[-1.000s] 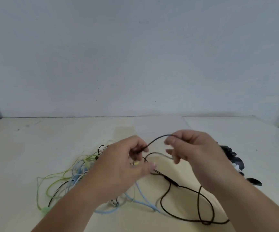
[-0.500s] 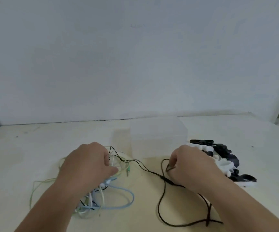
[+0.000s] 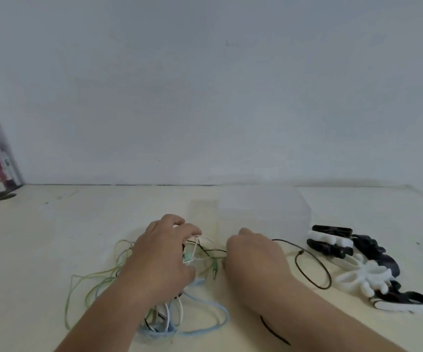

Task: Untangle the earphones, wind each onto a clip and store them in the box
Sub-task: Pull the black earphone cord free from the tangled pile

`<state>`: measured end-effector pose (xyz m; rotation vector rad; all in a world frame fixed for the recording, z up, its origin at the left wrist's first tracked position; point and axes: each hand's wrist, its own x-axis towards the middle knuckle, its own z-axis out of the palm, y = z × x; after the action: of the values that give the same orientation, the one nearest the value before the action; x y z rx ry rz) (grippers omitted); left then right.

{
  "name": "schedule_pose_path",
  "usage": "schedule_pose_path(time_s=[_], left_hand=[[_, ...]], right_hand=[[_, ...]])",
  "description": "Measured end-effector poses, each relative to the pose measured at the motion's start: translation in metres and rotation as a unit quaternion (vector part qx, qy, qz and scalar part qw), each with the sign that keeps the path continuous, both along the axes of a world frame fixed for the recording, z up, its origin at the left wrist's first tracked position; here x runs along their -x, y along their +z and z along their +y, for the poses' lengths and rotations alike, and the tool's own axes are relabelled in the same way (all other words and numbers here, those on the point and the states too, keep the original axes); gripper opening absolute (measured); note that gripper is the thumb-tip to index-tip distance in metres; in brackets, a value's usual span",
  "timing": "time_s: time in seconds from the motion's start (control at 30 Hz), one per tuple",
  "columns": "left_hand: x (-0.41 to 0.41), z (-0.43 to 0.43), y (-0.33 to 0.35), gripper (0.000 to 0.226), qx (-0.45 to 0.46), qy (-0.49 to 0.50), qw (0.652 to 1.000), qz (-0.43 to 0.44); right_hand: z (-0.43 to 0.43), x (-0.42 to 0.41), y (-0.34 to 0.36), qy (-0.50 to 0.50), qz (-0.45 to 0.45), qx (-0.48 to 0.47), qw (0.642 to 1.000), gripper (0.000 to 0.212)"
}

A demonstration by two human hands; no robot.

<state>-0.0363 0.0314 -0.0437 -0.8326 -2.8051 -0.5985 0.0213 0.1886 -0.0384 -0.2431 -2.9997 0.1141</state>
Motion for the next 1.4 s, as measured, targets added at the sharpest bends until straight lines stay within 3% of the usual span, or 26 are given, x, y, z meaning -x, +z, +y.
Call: schedule_pose_path(time_s=[0.07,0.1,0.17,0.27,0.47,0.6,0.7,0.8,0.93,1.03,1.17,1.23,1.33,1.4], left_hand=[[0.002,-0.004,0.002,0.03,-0.03,0.02,0.999,-0.006],[0.004,-0.006,0.004,0.023,-0.048,0.035,0.998,0.0],[0.009,-0.013,0.007,0.031,-0.07,0.056,0.996,0.009],[0.015,-0.021,0.014,0.049,-0.098,0.057,0.993,-0.013],[0.03,-0.02,0.039,0.033,-0.079,0.091,0.989,-0.086],[0.037,-0.022,0.058,0.033,-0.22,0.114,0.958,-0.142],[0.036,-0.015,0.047,0.048,-0.37,0.128,0.908,-0.146],[0.032,-0.008,0.037,0.054,-0.425,0.097,0.883,-0.177],[0.026,-0.02,0.04,0.052,-0.418,0.037,0.874,-0.246],[0.02,-0.031,0.043,0.051,-0.377,-0.004,0.881,-0.285],[0.016,-0.041,0.048,0.028,-0.322,-0.067,0.899,-0.29],[0.015,-0.042,0.049,0.034,-0.341,-0.083,0.895,-0.275],[0.01,-0.028,0.054,0.028,-0.462,-0.063,0.863,-0.194],[0.001,-0.011,0.054,0.022,-0.465,-0.04,0.874,-0.134]], right_hand=[[0.006,0.006,-0.009,0.0,0.033,0.015,0.999,0.013],[0.011,0.008,-0.012,0.0,0.052,0.067,0.996,0.012],[0.023,0.006,-0.01,-0.003,0.081,0.26,0.962,0.028],[0.043,-0.008,0.004,-0.017,0.171,0.521,0.836,0.036],[0.056,-0.024,0.033,0.028,0.205,0.786,0.582,0.034],[0.058,-0.026,0.038,0.06,0.176,0.849,0.495,0.035],[0.063,-0.026,0.039,0.088,0.156,0.875,0.45,0.04],[0.07,-0.023,0.041,0.109,0.147,0.888,0.421,0.046],[0.078,-0.022,0.043,0.079,0.178,0.885,0.422,0.046],[0.081,-0.023,0.042,0.047,0.205,0.871,0.445,0.042],[0.078,-0.024,0.04,0.042,0.197,0.859,0.47,0.042],[0.075,-0.024,0.039,0.055,0.178,0.864,0.467,0.045],[0.071,-0.026,0.041,0.079,0.157,0.869,0.463,0.047],[0.069,-0.027,0.043,0.091,0.148,0.868,0.466,0.046]])
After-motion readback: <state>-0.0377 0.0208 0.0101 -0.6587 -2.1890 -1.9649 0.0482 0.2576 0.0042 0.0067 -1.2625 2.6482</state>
